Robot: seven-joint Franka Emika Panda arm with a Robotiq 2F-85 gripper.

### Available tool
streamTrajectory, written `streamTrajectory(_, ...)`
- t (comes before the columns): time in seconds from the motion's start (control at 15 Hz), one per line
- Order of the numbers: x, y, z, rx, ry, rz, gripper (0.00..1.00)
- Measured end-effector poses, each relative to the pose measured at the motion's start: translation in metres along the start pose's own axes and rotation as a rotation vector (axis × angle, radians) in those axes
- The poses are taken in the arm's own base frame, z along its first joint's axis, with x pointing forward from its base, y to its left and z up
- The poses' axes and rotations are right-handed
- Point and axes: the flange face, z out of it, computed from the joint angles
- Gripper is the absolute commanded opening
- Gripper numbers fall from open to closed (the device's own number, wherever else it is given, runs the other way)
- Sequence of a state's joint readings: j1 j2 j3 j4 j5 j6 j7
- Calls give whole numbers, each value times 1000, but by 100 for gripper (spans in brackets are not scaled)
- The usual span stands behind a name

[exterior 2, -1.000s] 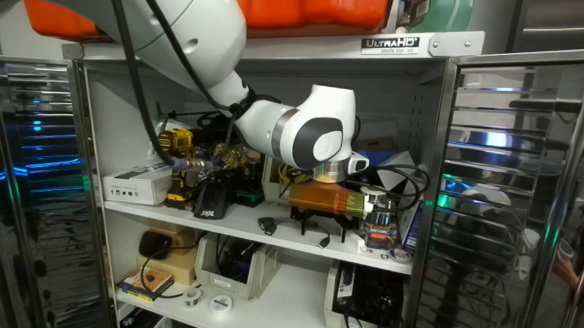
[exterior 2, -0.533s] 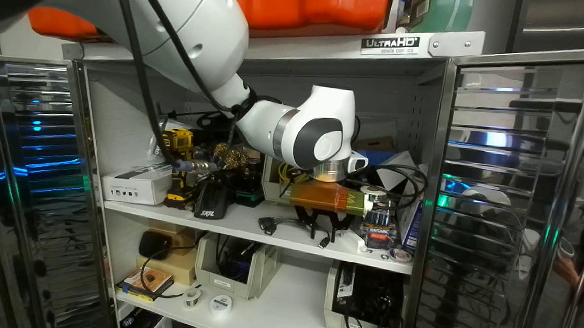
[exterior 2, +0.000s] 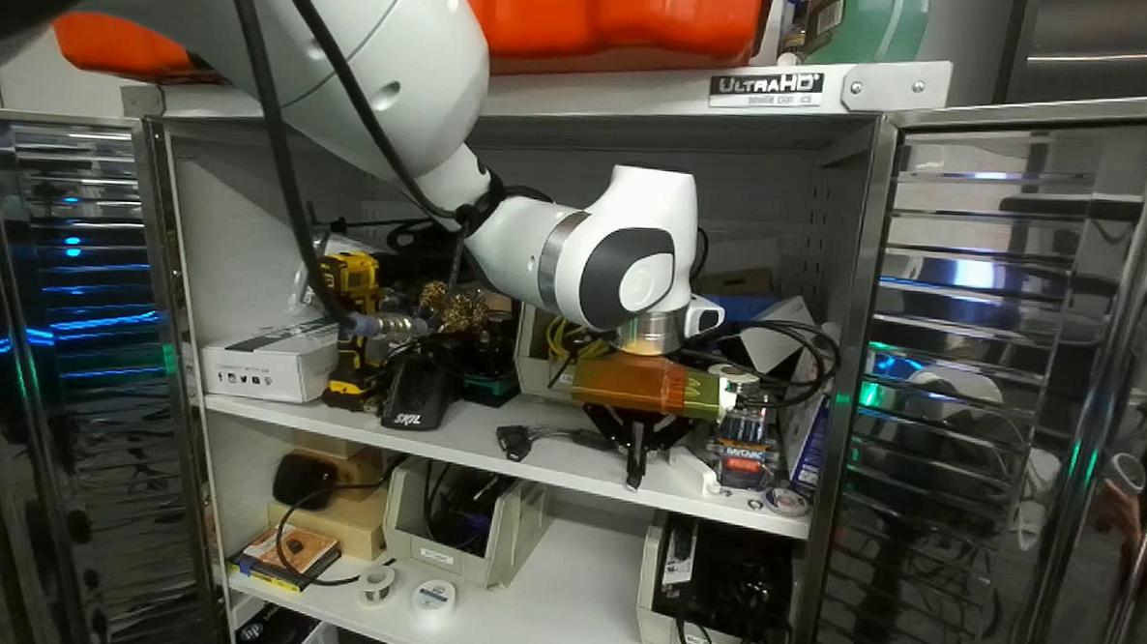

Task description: Place the grey cable in the box on the top shelf

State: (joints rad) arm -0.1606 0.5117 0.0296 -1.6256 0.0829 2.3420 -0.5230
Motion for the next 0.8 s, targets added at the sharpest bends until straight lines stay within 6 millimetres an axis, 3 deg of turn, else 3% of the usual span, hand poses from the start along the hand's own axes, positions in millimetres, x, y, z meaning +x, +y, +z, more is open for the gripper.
streamTrajectory(0.4,-7,1,-3,20,15,33,9)
streamTrajectory(0.8,-1,-15,-12,-43,303,119,9)
